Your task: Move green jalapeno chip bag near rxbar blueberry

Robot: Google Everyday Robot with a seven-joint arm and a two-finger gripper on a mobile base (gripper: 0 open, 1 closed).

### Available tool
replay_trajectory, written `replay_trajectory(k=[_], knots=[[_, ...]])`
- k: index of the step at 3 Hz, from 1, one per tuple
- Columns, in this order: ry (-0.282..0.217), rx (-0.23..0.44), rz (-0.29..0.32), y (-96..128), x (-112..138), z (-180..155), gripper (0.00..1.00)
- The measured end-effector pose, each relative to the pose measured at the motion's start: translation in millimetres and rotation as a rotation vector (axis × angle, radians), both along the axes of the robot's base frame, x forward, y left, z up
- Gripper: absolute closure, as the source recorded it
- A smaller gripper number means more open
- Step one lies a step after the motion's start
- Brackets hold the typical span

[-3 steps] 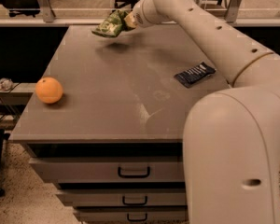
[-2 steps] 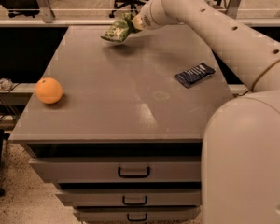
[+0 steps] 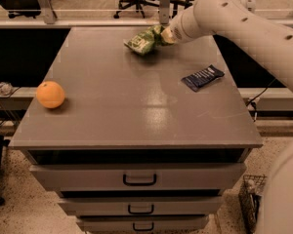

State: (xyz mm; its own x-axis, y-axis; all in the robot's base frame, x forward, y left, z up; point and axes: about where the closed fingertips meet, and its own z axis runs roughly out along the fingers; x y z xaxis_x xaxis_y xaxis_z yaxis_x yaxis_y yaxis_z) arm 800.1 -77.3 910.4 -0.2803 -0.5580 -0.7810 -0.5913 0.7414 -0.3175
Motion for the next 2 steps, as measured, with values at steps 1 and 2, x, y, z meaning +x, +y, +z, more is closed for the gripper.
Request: replay_trajectory(k=[1, 2], knots=[[0.063, -0.047, -0.04, -42, -45, -18, 1.0], [0.103, -0.07, -0.062, -64, -70, -30, 1.0]])
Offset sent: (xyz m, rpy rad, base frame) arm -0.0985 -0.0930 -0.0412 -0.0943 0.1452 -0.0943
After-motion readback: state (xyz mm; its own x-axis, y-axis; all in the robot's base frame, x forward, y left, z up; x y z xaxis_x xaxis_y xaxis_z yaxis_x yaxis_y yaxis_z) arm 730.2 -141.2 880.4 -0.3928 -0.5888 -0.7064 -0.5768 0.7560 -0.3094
